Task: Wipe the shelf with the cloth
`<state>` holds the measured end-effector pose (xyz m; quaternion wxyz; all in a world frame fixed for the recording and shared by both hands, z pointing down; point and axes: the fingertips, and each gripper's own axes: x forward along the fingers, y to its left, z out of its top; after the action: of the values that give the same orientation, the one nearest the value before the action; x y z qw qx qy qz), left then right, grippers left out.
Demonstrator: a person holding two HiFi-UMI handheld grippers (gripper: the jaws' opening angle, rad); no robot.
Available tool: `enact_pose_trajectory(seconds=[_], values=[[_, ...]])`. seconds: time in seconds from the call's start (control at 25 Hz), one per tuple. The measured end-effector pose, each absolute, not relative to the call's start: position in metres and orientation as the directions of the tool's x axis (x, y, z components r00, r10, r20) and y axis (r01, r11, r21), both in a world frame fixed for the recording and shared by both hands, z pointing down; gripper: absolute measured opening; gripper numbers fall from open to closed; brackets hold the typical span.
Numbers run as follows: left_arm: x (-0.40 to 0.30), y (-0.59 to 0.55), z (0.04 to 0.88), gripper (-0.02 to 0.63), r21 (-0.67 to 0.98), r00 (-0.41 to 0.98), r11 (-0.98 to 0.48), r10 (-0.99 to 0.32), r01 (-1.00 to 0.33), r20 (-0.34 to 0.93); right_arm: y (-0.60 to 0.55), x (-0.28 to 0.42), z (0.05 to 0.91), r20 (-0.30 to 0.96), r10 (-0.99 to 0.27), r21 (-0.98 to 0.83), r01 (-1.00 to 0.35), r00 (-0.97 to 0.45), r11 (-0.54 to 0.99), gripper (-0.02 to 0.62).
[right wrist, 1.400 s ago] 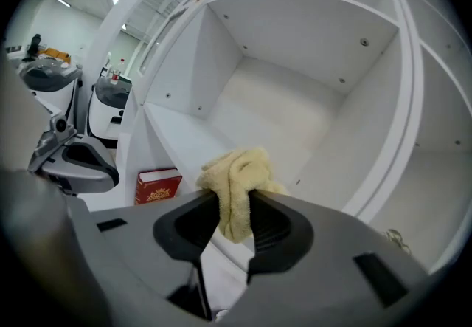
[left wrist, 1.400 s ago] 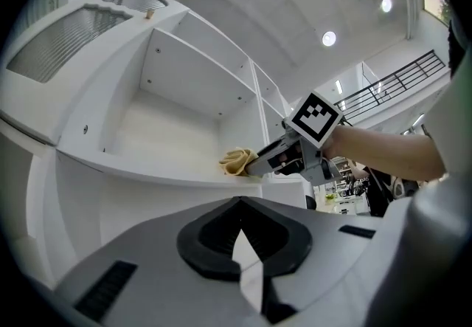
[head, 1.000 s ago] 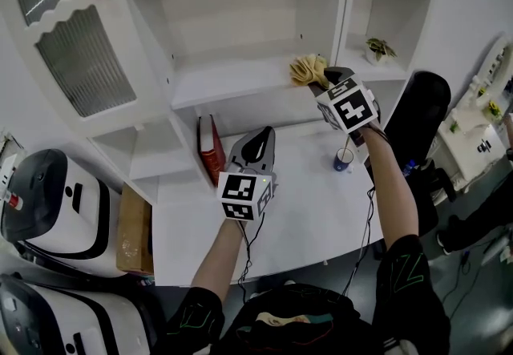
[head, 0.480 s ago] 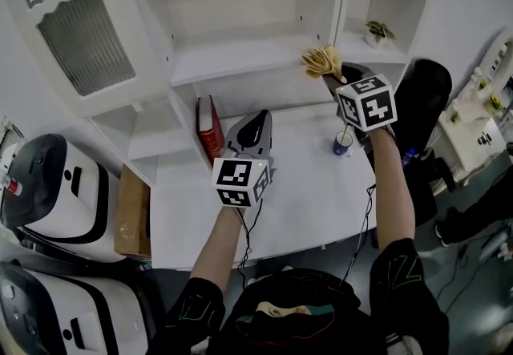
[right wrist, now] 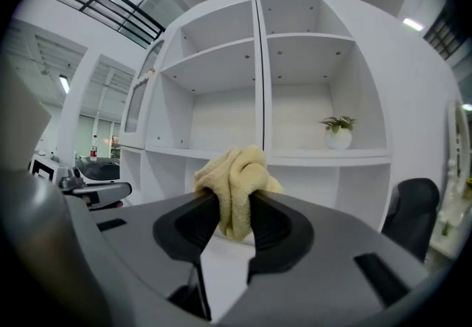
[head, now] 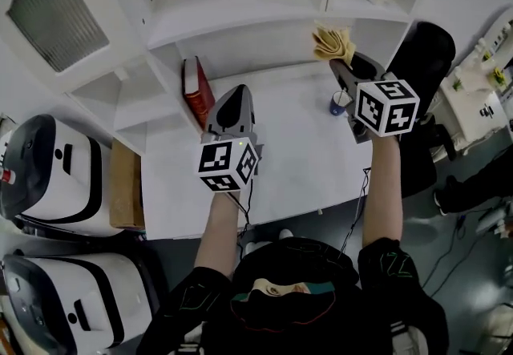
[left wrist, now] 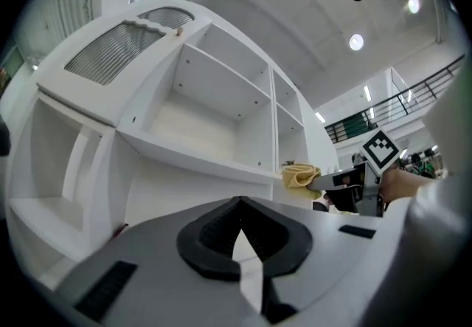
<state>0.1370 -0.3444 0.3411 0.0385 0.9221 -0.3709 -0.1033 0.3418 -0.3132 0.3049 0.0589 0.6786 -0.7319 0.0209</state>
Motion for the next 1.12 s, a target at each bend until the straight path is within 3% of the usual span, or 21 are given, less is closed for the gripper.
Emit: enact_pose_trajectory(seconds=[0.48,0.68,1.12], values=[[0.128,-0.343,0.413,-0.002,-0.036,0.611,-0.611,-0.791,-0.791,0.008,-0.276,0.34,0.403,0.036,-0.999,-0.03,-1.0,0.006,-0.007,0.121],[0.115,-0.345,0.437,-0.002,0.008,0.534,-0.534,-0.846,-0.846,-0.011,-0.273,0.325,0.442,0.063,-0.998,-0.013,-1.0,0.007,-0.007,0.121],[0.12,-0.337,0.483,-0.002,0.013,0.559,-0.56,-0.826,-0.829,0.065,-0.278,0.288,0.492,0.136,-0.988,0.0,-0.998,-0.07,0.07,0.121]])
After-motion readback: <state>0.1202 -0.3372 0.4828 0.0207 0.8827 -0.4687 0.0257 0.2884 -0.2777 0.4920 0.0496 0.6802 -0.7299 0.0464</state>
